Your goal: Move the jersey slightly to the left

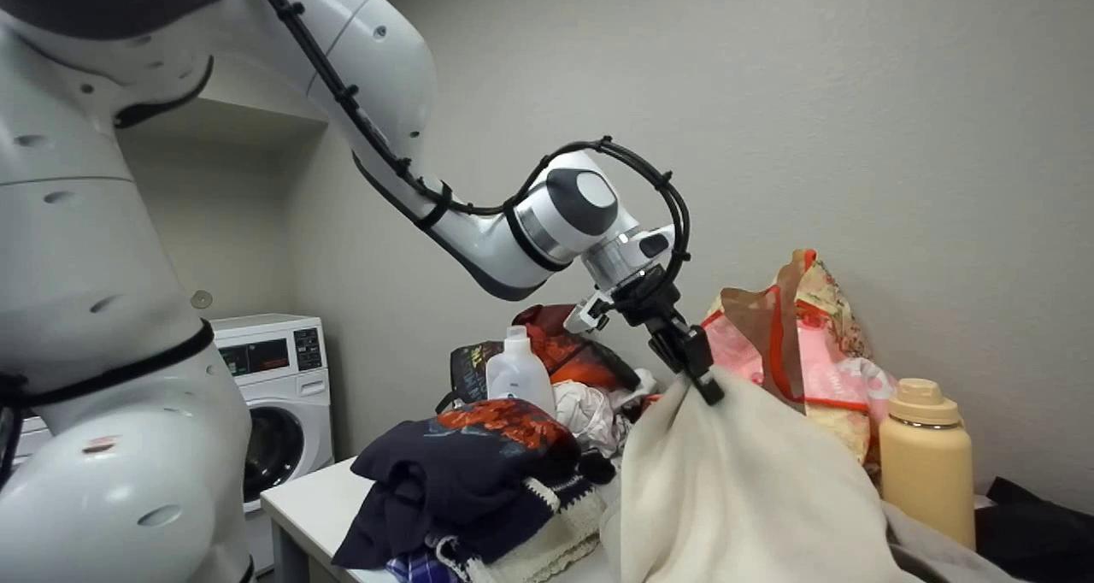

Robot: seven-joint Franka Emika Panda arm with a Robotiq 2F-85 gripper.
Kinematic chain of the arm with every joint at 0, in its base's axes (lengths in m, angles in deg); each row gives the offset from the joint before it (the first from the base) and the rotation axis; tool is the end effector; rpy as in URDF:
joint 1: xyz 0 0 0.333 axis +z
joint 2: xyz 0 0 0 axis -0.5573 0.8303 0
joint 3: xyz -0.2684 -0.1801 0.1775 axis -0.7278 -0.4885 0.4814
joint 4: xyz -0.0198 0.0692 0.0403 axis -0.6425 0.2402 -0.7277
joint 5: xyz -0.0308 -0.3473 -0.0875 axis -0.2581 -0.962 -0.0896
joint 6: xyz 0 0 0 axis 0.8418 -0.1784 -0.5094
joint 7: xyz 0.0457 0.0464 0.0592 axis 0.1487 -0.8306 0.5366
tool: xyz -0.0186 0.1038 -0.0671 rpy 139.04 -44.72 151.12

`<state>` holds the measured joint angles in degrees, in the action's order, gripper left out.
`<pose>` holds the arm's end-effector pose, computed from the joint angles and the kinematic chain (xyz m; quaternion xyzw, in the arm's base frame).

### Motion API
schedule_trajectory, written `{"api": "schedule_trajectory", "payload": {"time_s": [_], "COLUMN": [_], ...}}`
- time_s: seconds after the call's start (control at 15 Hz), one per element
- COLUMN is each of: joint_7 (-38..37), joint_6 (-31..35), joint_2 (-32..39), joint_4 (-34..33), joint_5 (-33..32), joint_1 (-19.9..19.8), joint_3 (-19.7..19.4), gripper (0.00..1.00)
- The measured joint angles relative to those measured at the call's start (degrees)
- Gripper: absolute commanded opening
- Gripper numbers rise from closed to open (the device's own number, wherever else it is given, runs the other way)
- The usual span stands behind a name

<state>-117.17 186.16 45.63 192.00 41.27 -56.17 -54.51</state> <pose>0.4081 -0.1588 0.4894 0.8994 -0.3420 0.1900 0.1948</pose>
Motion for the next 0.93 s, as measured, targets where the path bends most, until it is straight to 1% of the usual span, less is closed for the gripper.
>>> {"api": "schedule_trajectory", "payload": {"time_s": [0.13, 0.27, 0.6, 0.93], "joint_7": [4.38, 7.23, 14.29, 22.77], "joint_6": [-1.39, -2.98, -9.74, -17.7], "joint_2": [2.58, 4.69, 7.74, 8.03], "joint_4": [-0.01, 0.0, -0.02, -0.01], "joint_5": [4.9, 8.42, 17.88, 28.96], "joint_1": [3.33, 5.1, 7.61, 9.61], "joint_3": [-2.17, -3.27, -5.32, -6.24], "gripper": [0.02, 0.02, 0.02, 0.02]}}
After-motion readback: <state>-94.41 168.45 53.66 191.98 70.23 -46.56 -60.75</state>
